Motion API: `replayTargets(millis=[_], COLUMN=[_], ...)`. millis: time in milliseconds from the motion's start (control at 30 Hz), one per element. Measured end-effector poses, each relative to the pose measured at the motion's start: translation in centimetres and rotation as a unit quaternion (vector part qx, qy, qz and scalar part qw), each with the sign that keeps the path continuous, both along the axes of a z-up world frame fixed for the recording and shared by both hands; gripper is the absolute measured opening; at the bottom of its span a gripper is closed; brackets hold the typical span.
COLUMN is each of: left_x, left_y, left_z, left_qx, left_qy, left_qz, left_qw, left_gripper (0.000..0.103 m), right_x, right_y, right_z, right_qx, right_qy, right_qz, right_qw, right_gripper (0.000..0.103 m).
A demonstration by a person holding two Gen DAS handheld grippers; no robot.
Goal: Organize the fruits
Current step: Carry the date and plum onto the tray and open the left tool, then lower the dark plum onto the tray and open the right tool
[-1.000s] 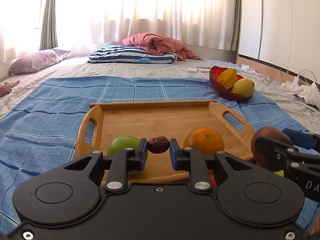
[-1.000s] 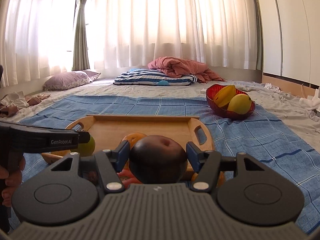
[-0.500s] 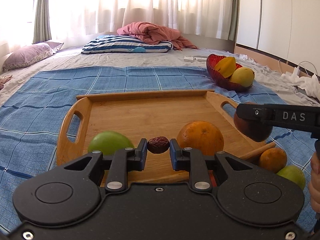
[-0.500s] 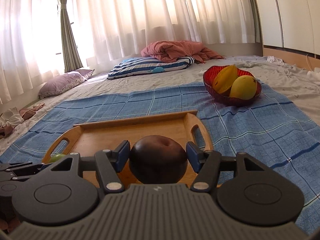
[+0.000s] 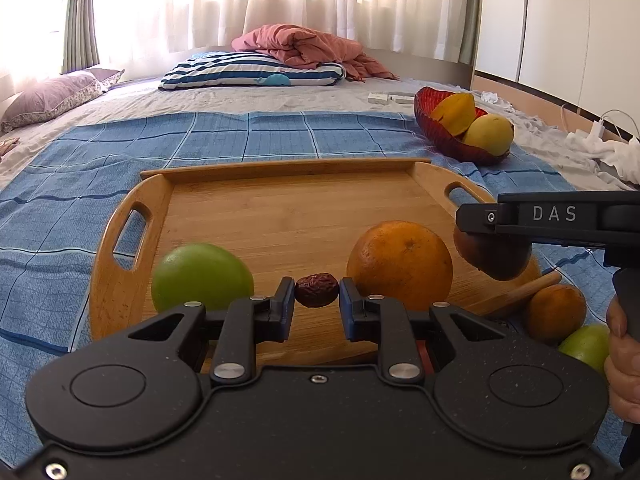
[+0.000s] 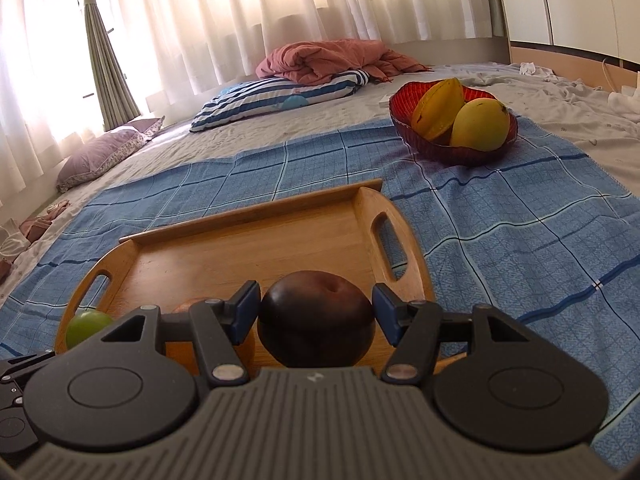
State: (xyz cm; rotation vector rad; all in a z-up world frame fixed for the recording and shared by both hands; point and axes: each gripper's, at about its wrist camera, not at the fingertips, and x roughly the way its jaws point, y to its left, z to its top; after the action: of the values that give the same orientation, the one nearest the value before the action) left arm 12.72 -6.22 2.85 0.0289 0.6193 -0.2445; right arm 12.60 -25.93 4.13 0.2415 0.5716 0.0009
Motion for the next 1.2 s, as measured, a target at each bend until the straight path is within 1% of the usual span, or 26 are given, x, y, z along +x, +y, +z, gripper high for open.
replayTargets(millis=[133,367,633,1000,1033,1067,1100,1133,1200], left_x=[0.5,1.0,1.4,1.3,1.2,1.2,1.2,1.1,1.1], left_y=[0.0,-0.1,-0.1,-0.3,-0.3,-0.3,-0.3,-0.3,-0.3], left_z=[-0.4,-0.9,-1.4,-1.7,-1.7,-1.7,-1.7,-1.7,-1.7], left_qx=[-0.003,0.002,-0.007,-0.006,-0.004,-0.003,-0.003,-0.002,-0.001], left_qy=[0.009,0.013,0.029,0.025,0.023,0.022,0.022,0.022,0.022], left_qz=[0.002,0.004,0.003,0.008,0.01,0.01,0.01,0.013,0.017], left_qw=[1.0,0.9999,0.9995,0.9997,0.9997,0.9997,0.9997,0.9997,0.9996], left_gripper=[0.022,0.023,0.023,0.023,0.024,0.028,0.03,0.032,0.037], right_x=[0.4,1.0,0.9,0.7,0.7,0.7,0.7,0.7,0.7], right_y=[-0.1,-0.2,-0.1,0.3,0.3,0.3,0.3,0.4,0.5], right_z=[-0.3,-1.1,-1.2,-1.2,-1.1,-1.1,-1.1,-1.0,-1.0], right_qx=[0.0,0.005,0.002,-0.009,-0.009,-0.008,-0.008,-0.008,-0.012], right_qy=[0.009,0.027,0.025,0.024,0.023,0.022,0.02,0.019,0.019], right_qz=[-0.004,-0.007,-0.007,-0.003,-0.003,-0.002,-0.002,-0.002,-0.002], right_qw=[1.0,1.0,1.0,1.0,1.0,1.0,1.0,1.0,1.0], right_gripper=[0.064,0.064,0.064,0.067,0.067,0.068,0.07,0.076,0.079])
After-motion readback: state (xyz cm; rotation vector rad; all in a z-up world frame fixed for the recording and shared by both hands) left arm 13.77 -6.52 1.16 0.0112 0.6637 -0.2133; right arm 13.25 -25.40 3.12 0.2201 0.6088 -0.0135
